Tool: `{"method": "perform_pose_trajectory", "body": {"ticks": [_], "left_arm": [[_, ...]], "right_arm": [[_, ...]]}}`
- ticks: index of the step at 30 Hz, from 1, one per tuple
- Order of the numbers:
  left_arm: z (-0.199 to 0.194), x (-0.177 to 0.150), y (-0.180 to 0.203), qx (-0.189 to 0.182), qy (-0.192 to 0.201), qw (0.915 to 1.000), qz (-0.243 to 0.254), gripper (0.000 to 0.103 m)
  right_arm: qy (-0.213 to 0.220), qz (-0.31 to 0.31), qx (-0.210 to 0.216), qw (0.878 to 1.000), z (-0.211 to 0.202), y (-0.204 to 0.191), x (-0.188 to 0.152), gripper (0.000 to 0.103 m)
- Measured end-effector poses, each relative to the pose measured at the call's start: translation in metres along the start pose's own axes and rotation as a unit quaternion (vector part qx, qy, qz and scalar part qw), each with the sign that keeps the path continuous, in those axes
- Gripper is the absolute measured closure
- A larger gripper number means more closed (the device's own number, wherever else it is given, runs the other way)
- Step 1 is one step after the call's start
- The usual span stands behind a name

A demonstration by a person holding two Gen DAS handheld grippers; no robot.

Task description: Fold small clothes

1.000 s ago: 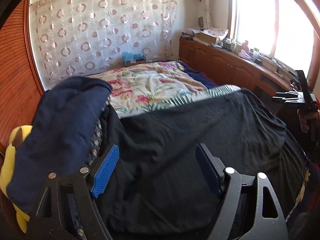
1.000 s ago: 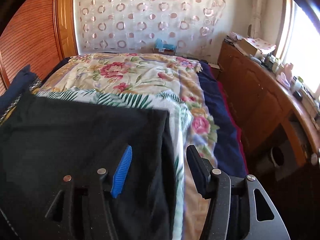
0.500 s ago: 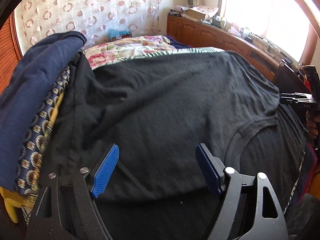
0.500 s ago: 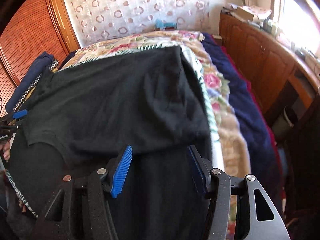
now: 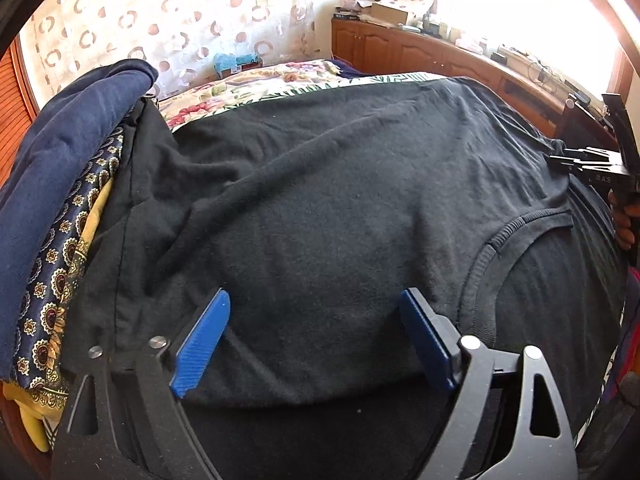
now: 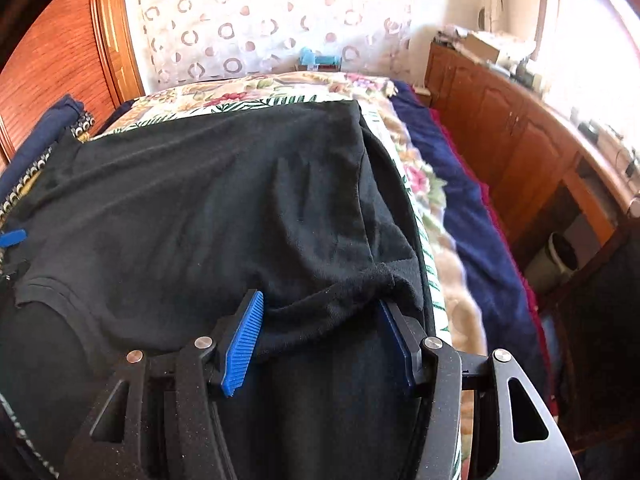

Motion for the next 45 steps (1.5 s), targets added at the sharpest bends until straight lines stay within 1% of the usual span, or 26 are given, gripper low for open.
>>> {"method": "perform_pose_trajectory", "body": {"ticks": [5, 6, 12, 13, 14, 16, 17, 19, 20, 21, 22, 23, 25, 27, 28, 35, 41, 45], "left_arm": [[0.004, 0.001, 0.004, -0.003, -0.006, 1.0, 0.005, 0.004], [0.006, 0.002, 0.003, -0.001, -0.008, 1.0, 0.001, 0.001], [0.004, -0.001, 0.003, 0.002, -0.013, 0.9999, -0.007, 0.001], [0.001, -0.002, 0.001, 0.003, -0.012, 0.9998, -0.013, 0.003], [-0.004, -0.005, -0.002, 0.003, -0.009, 0.9998, -0.019, 0.008], [-0.016, -0.009, -0.011, 0.002, 0.001, 0.9992, -0.04, 0.013], [-0.026, -0.011, -0.017, 0.002, 0.012, 0.9984, -0.056, 0.015], [-0.042, -0.016, -0.028, 0.008, 0.027, 0.9966, -0.077, 0.023], [-0.05, -0.02, -0.036, 0.02, 0.033, 0.9954, -0.088, 0.025], [-0.055, -0.023, -0.042, 0.029, 0.035, 0.9944, -0.095, 0.031], [-0.062, -0.027, -0.05, 0.044, 0.039, 0.9928, -0.104, 0.04], [-0.067, -0.031, -0.058, 0.059, 0.041, 0.9909, -0.114, 0.044], [-0.074, -0.038, -0.072, 0.079, 0.045, 0.9874, -0.129, 0.057], [-0.075, -0.046, -0.084, 0.095, 0.04, 0.9845, -0.142, 0.065], [-0.074, -0.051, -0.089, 0.101, 0.033, 0.9836, -0.146, 0.067], [-0.058, -0.07, -0.094, 0.117, 0.0, 0.9806, -0.157, 0.068], [-0.045, -0.062, -0.098, 0.091, 0.011, 0.9783, -0.186, 0.068], [-0.041, -0.056, -0.097, 0.085, 0.014, 0.9779, -0.191, 0.068]], "right_arm": [[0.008, 0.005, 0.005, 1.0, 0.002, -0.001, -0.002, 0.044], [0.009, 0.005, 0.005, 1.0, 0.002, -0.002, -0.004, 0.044], [0.008, 0.005, 0.007, 1.0, 0.001, -0.001, -0.003, 0.044], [0.008, 0.005, 0.007, 1.0, 0.001, -0.001, -0.005, 0.044], [0.008, 0.006, 0.007, 1.0, 0.001, -0.001, -0.004, 0.044], [0.008, 0.006, 0.007, 1.0, 0.001, -0.001, -0.005, 0.044], [0.007, 0.005, 0.007, 1.0, 0.001, -0.001, -0.004, 0.044], [0.008, 0.005, 0.007, 1.0, 0.002, -0.001, -0.004, 0.044], [0.007, 0.005, 0.007, 1.0, 0.002, 0.0, -0.003, 0.044], [0.007, 0.004, 0.007, 1.0, 0.003, 0.001, -0.004, 0.044], [0.007, 0.004, 0.006, 1.0, 0.003, 0.001, -0.004, 0.044], [0.007, 0.004, 0.006, 1.0, 0.001, 0.0, -0.002, 0.044], [0.007, 0.004, 0.006, 1.0, 0.002, 0.0, -0.003, 0.044], [0.007, 0.004, 0.006, 1.0, 0.002, 0.0, -0.003, 0.044], [0.007, 0.004, 0.006, 1.0, 0.002, 0.0, -0.003, 0.044], [0.007, 0.004, 0.007, 1.0, 0.002, 0.001, -0.003, 0.044], [0.007, 0.004, 0.007, 1.0, 0.002, 0.001, -0.003, 0.044], [0.007, 0.004, 0.007, 1.0, 0.002, 0.001, -0.003, 0.044]]}}
Point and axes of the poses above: each gripper's, at about its wrist camera, not at the fingertips, and z roughly the way its jaws point, y to its right, x to its top, the point moved 10 cm from there along z, roughly the way its jaws point, and after that the axes turned 10 degrees about z, right-handed, at the moved point
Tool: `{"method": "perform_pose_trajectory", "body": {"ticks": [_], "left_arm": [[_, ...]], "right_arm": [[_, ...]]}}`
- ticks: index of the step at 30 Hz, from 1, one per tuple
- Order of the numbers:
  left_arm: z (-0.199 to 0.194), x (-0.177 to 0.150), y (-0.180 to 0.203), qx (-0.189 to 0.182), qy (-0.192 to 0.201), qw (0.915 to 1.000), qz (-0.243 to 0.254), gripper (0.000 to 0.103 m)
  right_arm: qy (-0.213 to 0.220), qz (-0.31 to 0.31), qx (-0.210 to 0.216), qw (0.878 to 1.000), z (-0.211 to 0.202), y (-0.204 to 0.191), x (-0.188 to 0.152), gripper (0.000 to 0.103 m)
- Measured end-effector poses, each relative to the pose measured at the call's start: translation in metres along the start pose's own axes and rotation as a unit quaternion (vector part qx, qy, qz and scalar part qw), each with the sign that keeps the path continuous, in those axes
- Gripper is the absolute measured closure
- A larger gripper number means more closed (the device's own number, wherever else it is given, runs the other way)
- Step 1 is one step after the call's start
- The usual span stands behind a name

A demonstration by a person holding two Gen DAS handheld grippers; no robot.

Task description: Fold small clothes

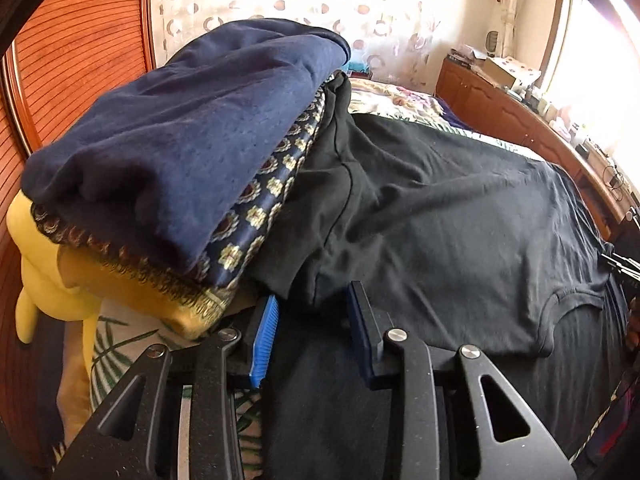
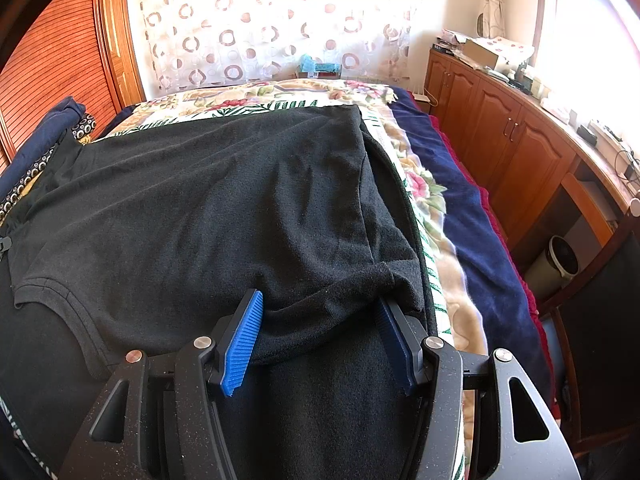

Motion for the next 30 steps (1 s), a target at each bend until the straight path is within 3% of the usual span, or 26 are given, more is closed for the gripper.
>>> {"method": "perform_pose_trajectory", "body": {"ticks": [3, 6, 16, 18, 20, 22, 30], "left_arm": [[-0.001, 0.006, 0.004, -0.004, 0.013, 0.9999, 0.005, 0.068], [-0.001, 0.011, 0.009, 0.001, 0.022, 0.9995, 0.021, 0.089], [0.011, 0.008, 0.0, -0.004, -0.001, 1.0, 0.005, 0.091], [0.007, 0.008, 0.003, -0.012, 0.007, 0.9998, 0.012, 0.094], [-0.001, 0.012, 0.004, -0.003, 0.02, 0.9996, 0.021, 0.098], [-0.013, 0.016, 0.007, -0.009, 0.037, 0.9991, 0.02, 0.098], [-0.065, 0.032, 0.013, -0.026, 0.096, 0.9949, 0.014, 0.098]], "right_arm": [[0.0, 0.0, 0.0, 1.0, 0.0, 0.0, -0.001, 0.044], [0.0, 0.0, 0.0, 1.0, 0.0, 0.0, 0.0, 0.044], [0.0, 0.009, 0.0, 1.0, 0.001, 0.003, 0.003, 0.044], [0.002, 0.014, 0.001, 1.0, -0.001, 0.003, 0.005, 0.053], [0.004, 0.017, 0.013, 1.0, -0.002, 0.002, 0.006, 0.083], [0.002, 0.008, 0.016, 1.0, -0.001, -0.002, 0.005, 0.095], [0.063, 0.009, 0.04, 0.997, -0.042, -0.011, 0.02, 0.099]]}}
Point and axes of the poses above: each gripper's, at about its wrist camera, not at the fingertips, and z roughly the way its jaws point, y to its right, x to its top, the point moved 10 cm from there along z, roughly the way its jaws point, and after that the axes turned 10 degrees about z, right-handed, at the moved point
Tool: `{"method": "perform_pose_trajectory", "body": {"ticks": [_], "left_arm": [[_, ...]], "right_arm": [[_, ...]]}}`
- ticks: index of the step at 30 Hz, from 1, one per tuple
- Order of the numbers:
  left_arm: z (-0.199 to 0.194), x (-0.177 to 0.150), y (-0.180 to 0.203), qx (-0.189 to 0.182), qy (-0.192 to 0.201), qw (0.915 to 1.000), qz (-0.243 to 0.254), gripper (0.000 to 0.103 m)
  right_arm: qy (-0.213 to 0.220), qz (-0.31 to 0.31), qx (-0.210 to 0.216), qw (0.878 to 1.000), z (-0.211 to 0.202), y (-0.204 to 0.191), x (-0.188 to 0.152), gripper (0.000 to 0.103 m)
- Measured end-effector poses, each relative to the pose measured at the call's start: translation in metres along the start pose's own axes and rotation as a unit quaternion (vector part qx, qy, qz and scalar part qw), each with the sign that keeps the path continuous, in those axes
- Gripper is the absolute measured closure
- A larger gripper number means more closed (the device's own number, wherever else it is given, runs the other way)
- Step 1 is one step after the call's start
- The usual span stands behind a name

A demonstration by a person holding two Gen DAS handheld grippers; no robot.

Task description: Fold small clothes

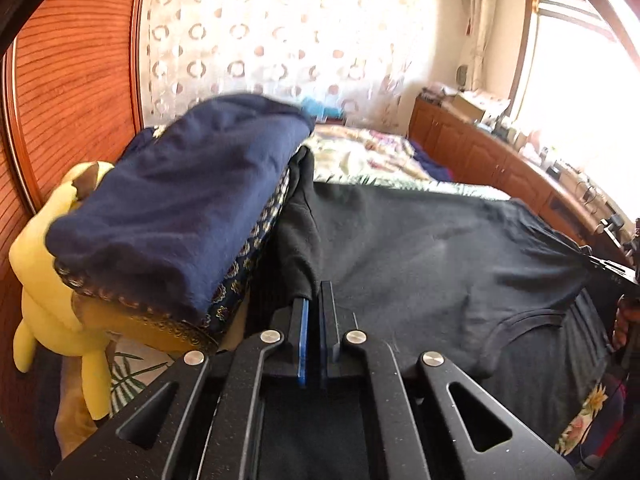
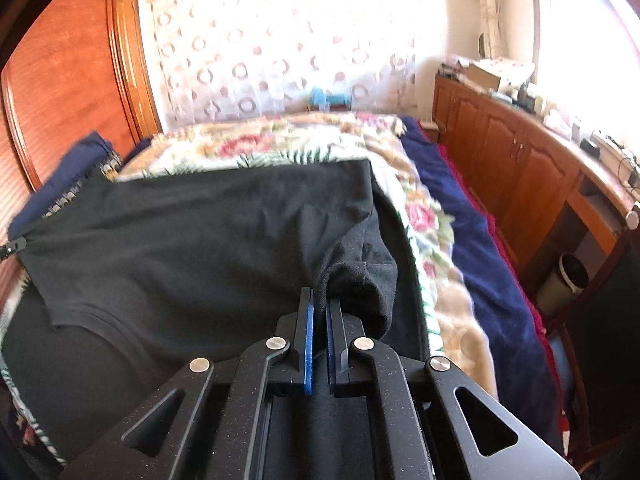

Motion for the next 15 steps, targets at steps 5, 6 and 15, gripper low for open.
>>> {"method": "perform_pose_trajectory", "body": {"ticks": [5, 6, 15], "left_arm": [[-0.026, 0.005, 0.007, -0.008, 0.028, 0.9996, 0.002, 0.098], [-0.03, 0.005, 0.007, -0.008, 0.031, 0.9995, 0.002, 0.098], [-0.069, -0.012, 0.005, -0.011, 0.054, 0.9985, -0.009, 0.098]], "right_arm": [[0.036, -0.003, 0.01, 0.999, -0.036, -0.001, 0.009, 0.1], [0.041, -0.004, 0.01, 0.999, -0.041, 0.0, 0.01, 0.1], [0.066, -0.008, 0.018, 0.998, -0.083, 0.004, -0.014, 0.1]]}}
Point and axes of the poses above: each gripper's, at about its wrist camera, not at the fingertips, and z roughly the way its jaws point, y to its right, x to its top, the point moved 10 cm from there along z, roughly the way its jaws point, and after that the axes turned 10 degrees about z, right-handed, at the moved point
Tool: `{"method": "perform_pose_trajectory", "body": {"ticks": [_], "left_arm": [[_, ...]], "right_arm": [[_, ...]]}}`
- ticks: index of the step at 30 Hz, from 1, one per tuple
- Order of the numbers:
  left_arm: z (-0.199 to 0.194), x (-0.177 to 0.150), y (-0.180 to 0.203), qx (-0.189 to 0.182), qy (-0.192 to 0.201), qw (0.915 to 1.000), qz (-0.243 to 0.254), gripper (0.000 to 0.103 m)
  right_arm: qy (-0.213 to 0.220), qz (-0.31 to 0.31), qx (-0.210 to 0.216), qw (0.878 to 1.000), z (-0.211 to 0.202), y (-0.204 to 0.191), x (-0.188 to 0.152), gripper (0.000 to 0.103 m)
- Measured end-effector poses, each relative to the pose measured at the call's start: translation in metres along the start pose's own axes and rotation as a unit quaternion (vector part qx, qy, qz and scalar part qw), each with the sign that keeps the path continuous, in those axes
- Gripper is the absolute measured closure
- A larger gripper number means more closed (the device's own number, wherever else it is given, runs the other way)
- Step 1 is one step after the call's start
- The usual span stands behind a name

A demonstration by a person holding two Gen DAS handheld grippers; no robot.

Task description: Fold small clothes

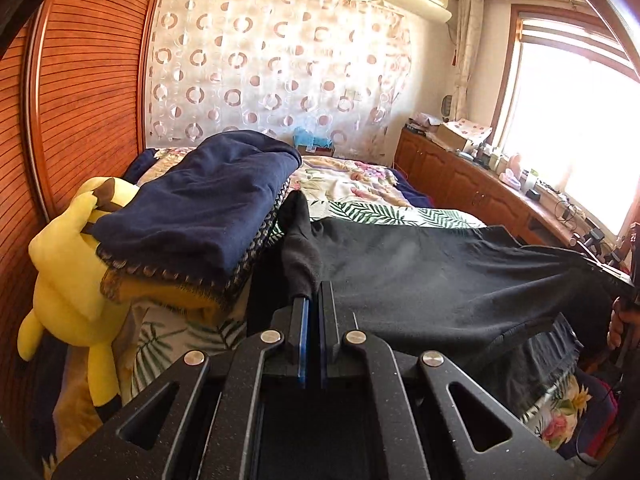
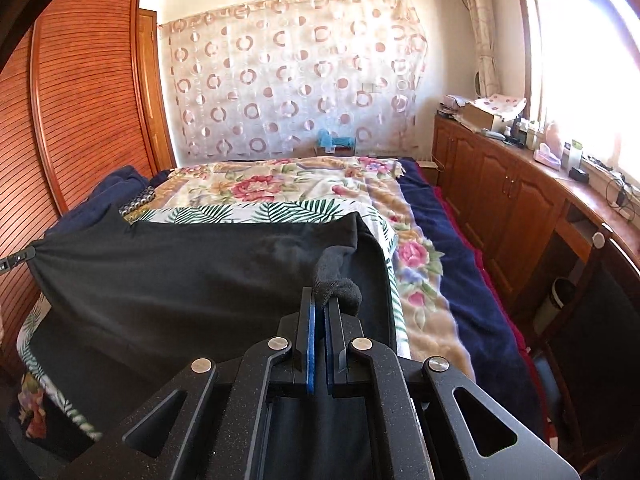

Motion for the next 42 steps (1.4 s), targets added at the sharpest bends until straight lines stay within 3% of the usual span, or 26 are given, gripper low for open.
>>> {"method": "perform_pose_trajectory", "body": {"ticks": [6, 10, 16, 23, 26, 30, 32, 33, 34, 35, 42], "left_arm": [[-0.027, -0.019, 0.004, 0.005, 0.002, 1.0, -0.001, 0.098], [-0.023, -0.047, -0.002, 0.011, -0.03, 0.9995, -0.004, 0.098], [0.0, -0.095, -0.009, 0.014, -0.086, 0.9961, -0.015, 0.098], [0.0, -0.106, -0.001, 0.017, -0.1, 0.9948, -0.007, 0.098], [-0.004, -0.106, -0.001, 0.021, -0.098, 0.995, -0.002, 0.089], [-0.011, -0.101, -0.005, 0.028, -0.089, 0.9957, 0.004, 0.066], [-0.016, -0.097, -0.007, 0.028, -0.081, 0.9963, 0.002, 0.056], [-0.017, -0.096, -0.009, 0.031, -0.08, 0.9963, 0.003, 0.045], [-0.017, -0.096, -0.009, 0.033, -0.08, 0.9963, 0.003, 0.028], [-0.018, -0.095, -0.01, 0.033, -0.077, 0.9965, 0.003, 0.023], [-0.007, -0.103, -0.01, 0.041, -0.092, 0.995, -0.001, 0.022]], "right_arm": [[0.011, 0.006, 0.009, 1.0, -0.03, 0.011, -0.011, 0.1], [-0.007, -0.001, 0.008, 1.0, -0.036, 0.014, -0.028, 0.1], [-0.059, 0.017, -0.008, 0.998, -0.011, 0.031, -0.067, 0.1], [-0.099, 0.028, -0.022, 0.994, 0.021, 0.041, -0.08, 0.099], [-0.094, 0.021, -0.03, 0.995, 0.015, 0.038, -0.072, 0.092], [-0.085, 0.007, -0.039, 0.996, 0.005, 0.036, -0.061, 0.082], [-0.076, -0.004, -0.05, 0.996, 0.0, 0.033, -0.062, 0.067], [-0.07, -0.009, -0.056, 0.996, -0.002, 0.032, -0.061, 0.063], [-0.065, -0.012, -0.058, 0.996, -0.003, 0.03, -0.057, 0.057], [-0.062, -0.013, -0.059, 0.996, -0.003, 0.028, -0.055, 0.052], [-0.048, -0.02, -0.041, 0.998, 0.001, 0.009, -0.067, 0.038]]}}
Point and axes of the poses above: each gripper's, at about its wrist camera, not at the fingertips, and z roughly the way its jaws point, y to its right, x to its top, the point moved 10 cm from there along z, roughly the way its jaws point, and after that the axes turned 10 degrees about z, right-handed, at the moved point
